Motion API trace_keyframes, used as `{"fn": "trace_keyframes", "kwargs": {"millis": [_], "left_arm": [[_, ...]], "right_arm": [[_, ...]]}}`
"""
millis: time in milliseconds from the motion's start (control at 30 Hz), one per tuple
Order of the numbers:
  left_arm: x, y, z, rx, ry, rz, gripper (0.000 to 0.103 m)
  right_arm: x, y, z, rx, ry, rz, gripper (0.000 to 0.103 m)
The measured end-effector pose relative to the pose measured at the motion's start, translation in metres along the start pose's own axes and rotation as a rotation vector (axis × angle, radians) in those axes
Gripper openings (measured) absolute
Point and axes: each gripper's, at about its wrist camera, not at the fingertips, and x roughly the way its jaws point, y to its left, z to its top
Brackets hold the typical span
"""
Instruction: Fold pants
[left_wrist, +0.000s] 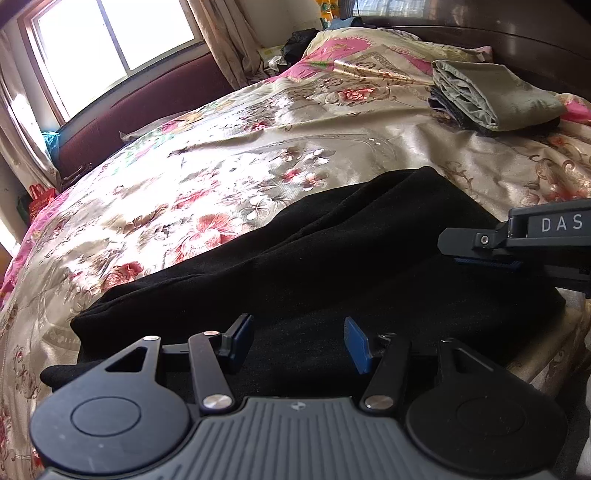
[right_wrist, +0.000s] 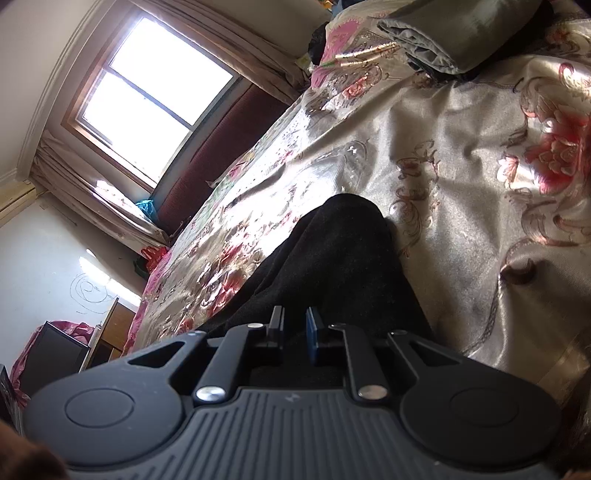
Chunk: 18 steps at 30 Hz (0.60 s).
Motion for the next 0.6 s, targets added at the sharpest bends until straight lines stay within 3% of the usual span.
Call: {"fn": "trace_keyframes", "kwargs": {"millis": [600], "left_arm": [[-0.008,-0.013,0.008,0.067,0.003,0.053,0.069]], "right_arm": [[0.003,-0.010,0.003,0.039,0.015,0.056,0.015]]}}
